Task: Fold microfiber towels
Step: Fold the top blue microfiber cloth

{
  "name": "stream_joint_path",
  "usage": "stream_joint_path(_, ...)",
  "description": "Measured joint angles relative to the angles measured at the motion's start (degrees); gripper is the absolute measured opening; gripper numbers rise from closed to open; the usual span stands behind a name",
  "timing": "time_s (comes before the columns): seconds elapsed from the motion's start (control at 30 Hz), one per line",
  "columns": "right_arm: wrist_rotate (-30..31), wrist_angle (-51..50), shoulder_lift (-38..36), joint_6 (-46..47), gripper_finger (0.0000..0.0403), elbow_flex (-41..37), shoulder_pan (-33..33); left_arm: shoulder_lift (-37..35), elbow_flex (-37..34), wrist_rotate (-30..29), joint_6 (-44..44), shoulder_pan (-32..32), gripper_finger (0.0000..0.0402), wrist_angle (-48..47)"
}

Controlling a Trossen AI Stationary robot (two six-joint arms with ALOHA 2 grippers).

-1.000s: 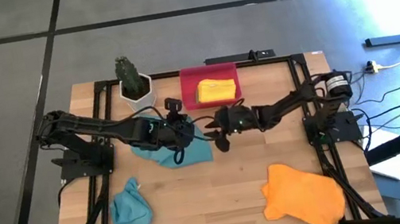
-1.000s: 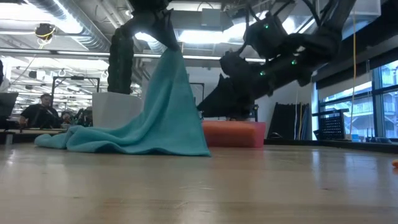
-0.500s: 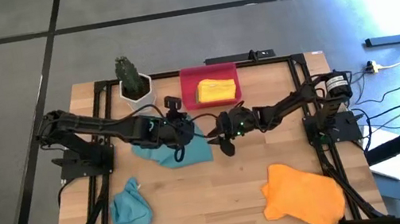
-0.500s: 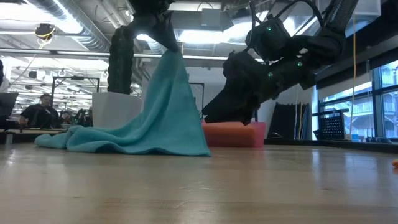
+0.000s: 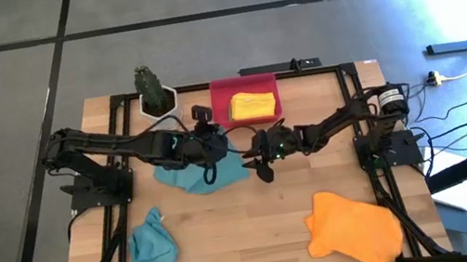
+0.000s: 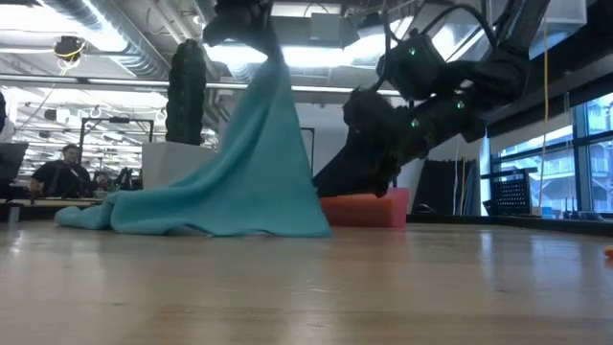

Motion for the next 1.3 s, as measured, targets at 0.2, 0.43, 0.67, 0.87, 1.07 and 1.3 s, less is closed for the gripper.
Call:
stream_joint_path(0.2,-3.5,3.5,5.5,0.3,0.017,1.3,-1.1,0.0,1.8,0.0,0.0,0.0,0.0,-0.6)
stream_joint_path(0.43,-9.0,3.2,10.0,0.4,0.017,3.6,-3.4,0.0,2.1,0.0,1.7,0.0,0.0,-0.7)
stream_joint_path(0.67,-19.2,0.9,8.7,0.4,0.017,3.7,-5.4,0.0,2.1,0.0,1.4,0.0,0.0,-2.7)
stream_joint_path(0.87,-18.7,-2.9,6.8,0.1,0.0161,3.7,-5.9,0.0,2.1,0.0,1.4,0.0,0.0,-3.5)
stream_joint_path(1.07,-17.6,-5.3,6.6,-0.6,0.0076,3.7,-6.0,0.0,2.1,0.0,1.3,0.0,0.0,-3.6)
stream_joint_path(1.3,-15.6,-10.5,1.2,-3.2,0.0009,3.7,-5.9,0.0,2.1,0.0,1.0,0.0,0.0,-5.5)
